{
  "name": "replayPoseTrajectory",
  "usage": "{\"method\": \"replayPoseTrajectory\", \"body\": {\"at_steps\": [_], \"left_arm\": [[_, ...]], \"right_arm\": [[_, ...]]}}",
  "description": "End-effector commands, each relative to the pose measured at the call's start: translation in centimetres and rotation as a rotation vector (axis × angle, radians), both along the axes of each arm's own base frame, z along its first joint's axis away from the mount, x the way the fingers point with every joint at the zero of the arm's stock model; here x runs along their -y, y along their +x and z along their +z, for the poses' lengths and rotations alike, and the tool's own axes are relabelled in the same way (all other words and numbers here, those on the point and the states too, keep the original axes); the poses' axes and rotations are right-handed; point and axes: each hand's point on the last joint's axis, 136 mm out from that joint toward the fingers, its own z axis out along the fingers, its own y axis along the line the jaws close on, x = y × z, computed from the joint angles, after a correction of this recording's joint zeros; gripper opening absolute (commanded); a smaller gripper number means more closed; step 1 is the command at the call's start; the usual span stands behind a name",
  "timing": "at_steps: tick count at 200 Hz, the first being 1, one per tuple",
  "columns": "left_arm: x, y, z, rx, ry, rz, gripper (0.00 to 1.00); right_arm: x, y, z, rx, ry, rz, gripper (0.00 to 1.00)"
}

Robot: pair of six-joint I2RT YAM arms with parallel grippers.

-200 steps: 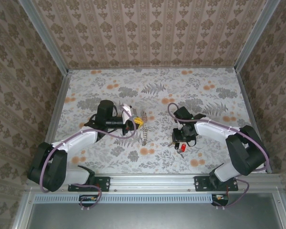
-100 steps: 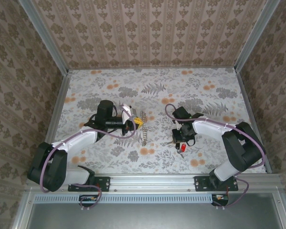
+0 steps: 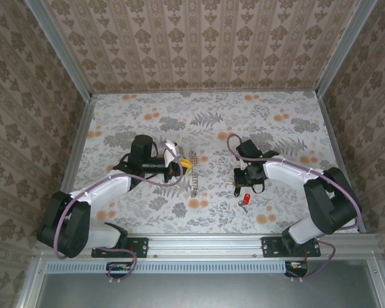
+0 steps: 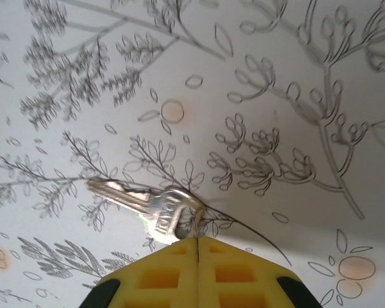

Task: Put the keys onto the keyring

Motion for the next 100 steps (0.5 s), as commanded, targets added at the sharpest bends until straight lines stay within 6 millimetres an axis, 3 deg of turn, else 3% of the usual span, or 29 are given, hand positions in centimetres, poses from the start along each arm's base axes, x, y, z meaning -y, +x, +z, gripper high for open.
{"method": "replayPoseTrajectory", "body": {"at_steps": [1, 100], "left_arm": [[0.0, -0.4, 1.4, 0.026, -0.032, -0.031, 0.0], [0.1, -0.6, 1.3, 0.017, -0.024, -0.042, 0.0]], "right_arm": [[-0.3, 0.8, 0.9, 0.04, 0.037, -0.027, 0.08], [-1.4, 1.2, 0.2, 0.005, 0.068, -0.011, 0.2]]}}
